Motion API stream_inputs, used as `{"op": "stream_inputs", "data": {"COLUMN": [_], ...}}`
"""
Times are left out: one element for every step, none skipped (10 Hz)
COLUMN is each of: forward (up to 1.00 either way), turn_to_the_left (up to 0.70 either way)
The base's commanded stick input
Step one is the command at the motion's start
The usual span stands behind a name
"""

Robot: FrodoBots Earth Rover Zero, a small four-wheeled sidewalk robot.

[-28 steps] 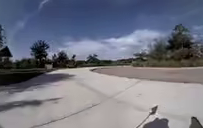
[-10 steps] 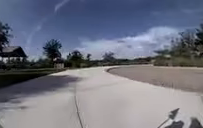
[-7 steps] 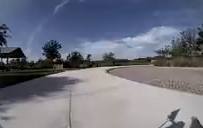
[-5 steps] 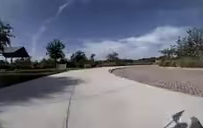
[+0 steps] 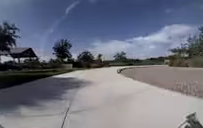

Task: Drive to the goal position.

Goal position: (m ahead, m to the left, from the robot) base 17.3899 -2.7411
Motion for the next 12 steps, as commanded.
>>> {"op": "stream_inputs", "data": {"forward": [0.85, 0.85, 0.85, 0.85, 0.85, 0.85, 0.85, 0.85, 0.85, 0.85, 0.85, 0.85], "turn_to_the_left": [0.05, 0.05, 0.25, 0.34, 0.34, 0.18, 0.00, 0.00, 0.00, 0.00, 0.00, 0.00]}}
